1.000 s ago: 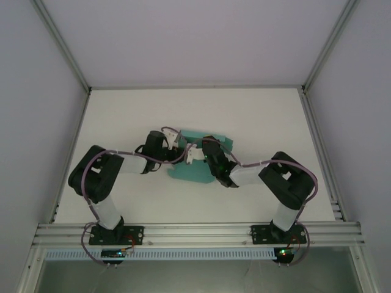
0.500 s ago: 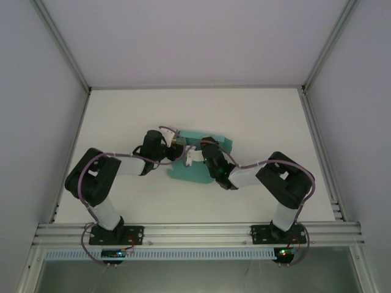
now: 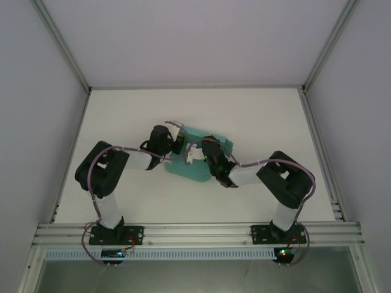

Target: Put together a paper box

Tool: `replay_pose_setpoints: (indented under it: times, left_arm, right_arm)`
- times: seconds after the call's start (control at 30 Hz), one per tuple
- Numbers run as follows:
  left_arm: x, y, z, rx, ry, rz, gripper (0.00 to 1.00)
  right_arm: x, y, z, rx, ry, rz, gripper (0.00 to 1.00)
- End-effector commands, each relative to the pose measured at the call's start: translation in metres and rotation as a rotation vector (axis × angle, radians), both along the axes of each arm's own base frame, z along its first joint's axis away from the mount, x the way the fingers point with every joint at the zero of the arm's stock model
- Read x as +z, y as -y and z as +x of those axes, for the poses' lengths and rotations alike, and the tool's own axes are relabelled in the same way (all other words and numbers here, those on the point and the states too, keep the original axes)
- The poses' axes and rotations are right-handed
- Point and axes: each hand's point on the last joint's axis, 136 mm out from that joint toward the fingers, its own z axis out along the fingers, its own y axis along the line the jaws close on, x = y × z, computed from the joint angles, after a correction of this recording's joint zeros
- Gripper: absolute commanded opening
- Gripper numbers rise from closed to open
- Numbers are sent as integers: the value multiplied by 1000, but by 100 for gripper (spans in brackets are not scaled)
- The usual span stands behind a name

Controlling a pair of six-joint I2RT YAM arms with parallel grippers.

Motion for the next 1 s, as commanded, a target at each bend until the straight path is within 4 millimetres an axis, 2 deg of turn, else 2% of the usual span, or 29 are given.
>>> replay_pose_setpoints:
  times: [0.0, 0.1, 0.23, 0.3, 0.47, 0.53, 0.6, 0.7, 0.73, 0.77, 0.87, 0.97]
  left_arm:
    - [-3, 1, 10, 59, 25, 16, 0]
    - [-9, -9, 10, 133, 58, 78, 0]
    - [-18, -5, 5, 104, 17, 87, 0]
    - [-19, -1, 3, 79, -3, 65, 11]
    - [-17, 5, 7, 49, -13, 39, 23]
    - [-15, 8, 9, 43, -8, 26, 17]
    - [-13, 6, 13, 63, -5, 26, 1]
    - [-9, 4, 15, 73, 5, 21, 0]
    - [-8, 4, 14, 73, 8, 20, 0]
    - [-6, 3, 14, 81, 9, 15, 0]
    - [-4, 2, 14, 87, 15, 2, 0]
    - [-3, 1, 12, 86, 23, -7, 0]
  right_arm:
    - [-34, -10, -10, 75, -115, -40, 0]
    - [-35, -9, -11, 67, -124, -30, 0]
    - [-39, -7, -11, 62, -141, -21, 0]
    - [-39, -7, -11, 65, -143, -16, 0]
    - [-41, -8, -13, 79, -167, -5, 0]
    - [-41, -8, -12, 78, -176, 3, 0]
    - [-40, -8, -11, 75, -178, 6, 0]
    - [-38, -7, -11, 65, -187, 30, 0]
    - [-35, -7, -10, 54, -187, 58, 4]
    - [-29, -6, -8, 34, -183, 105, 13]
    - [-1, -1, -5, -23, -177, 292, 48]
    - [26, 6, -15, -44, -240, 504, 70]
